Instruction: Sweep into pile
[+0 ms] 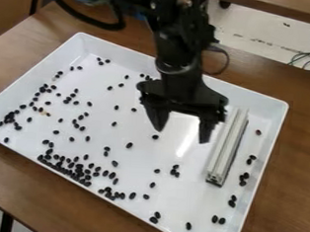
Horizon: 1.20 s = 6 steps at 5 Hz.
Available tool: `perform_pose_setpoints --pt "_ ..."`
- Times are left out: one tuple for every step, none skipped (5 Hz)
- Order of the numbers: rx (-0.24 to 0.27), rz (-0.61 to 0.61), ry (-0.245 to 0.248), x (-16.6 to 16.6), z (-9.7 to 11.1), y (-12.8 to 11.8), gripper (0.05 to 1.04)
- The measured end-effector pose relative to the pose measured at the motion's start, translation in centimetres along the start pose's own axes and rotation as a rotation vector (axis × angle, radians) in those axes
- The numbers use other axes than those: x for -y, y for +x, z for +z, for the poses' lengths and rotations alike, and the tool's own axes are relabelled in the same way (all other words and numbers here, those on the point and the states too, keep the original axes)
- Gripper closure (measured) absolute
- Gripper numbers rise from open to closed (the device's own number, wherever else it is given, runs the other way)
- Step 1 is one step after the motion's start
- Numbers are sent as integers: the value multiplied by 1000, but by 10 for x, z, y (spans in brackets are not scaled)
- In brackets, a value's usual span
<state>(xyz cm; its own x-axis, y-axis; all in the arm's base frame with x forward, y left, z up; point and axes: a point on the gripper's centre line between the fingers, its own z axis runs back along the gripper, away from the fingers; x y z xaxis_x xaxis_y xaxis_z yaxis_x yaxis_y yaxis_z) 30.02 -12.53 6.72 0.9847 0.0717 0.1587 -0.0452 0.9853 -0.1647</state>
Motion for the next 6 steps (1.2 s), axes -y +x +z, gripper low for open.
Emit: perform_pose_setpoints --pt "-7 -41 -58 26 -12 -8 85" --pt "-30 -53 -52 33 -27 -4 85" --pt "-38 -60 -19 35 -35 2 85" --pt "-47 -68 37 35 -45 6 85" --pt "-50 -73 23 39 -55 9 85" --pt "-46 -86 14 44 -64 17 125"
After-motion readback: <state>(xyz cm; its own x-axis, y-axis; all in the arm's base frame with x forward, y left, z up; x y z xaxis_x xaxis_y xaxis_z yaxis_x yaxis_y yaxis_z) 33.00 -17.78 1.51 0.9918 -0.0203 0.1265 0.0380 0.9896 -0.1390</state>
